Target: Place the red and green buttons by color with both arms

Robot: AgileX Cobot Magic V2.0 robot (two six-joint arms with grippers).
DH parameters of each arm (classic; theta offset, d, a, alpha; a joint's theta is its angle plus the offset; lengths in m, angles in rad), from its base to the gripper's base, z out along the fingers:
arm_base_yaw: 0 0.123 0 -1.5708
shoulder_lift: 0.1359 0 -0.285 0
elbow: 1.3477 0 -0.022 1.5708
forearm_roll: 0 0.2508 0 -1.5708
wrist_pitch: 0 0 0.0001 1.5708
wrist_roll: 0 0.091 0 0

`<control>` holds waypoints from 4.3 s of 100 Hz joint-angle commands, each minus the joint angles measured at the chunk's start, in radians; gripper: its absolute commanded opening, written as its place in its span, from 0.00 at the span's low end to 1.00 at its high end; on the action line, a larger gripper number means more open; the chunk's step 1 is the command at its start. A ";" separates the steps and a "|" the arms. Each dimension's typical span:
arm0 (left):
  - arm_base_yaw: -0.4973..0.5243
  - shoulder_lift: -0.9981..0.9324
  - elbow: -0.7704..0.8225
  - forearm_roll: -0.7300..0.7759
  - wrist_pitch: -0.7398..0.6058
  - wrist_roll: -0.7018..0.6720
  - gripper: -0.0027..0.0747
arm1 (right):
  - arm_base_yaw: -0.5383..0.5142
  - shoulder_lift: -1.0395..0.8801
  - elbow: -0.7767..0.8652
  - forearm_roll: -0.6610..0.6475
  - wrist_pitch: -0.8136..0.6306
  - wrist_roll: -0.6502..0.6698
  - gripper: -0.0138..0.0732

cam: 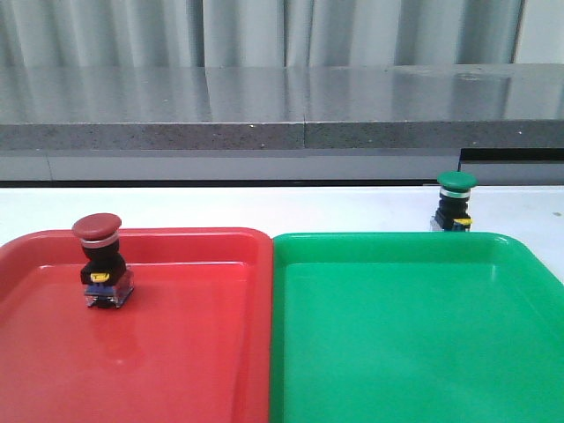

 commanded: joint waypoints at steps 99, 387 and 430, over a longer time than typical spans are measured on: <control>0.003 -0.031 0.040 -0.001 -0.076 -0.003 0.01 | -0.007 0.194 -0.553 0.021 0.402 0.000 0.08; 0.003 -0.031 0.040 -0.001 -0.076 -0.003 0.01 | 0.090 1.821 -1.352 0.102 0.440 -0.025 0.69; 0.003 -0.031 0.040 -0.001 -0.076 -0.003 0.01 | 0.095 1.795 -1.415 0.102 0.499 -0.025 0.43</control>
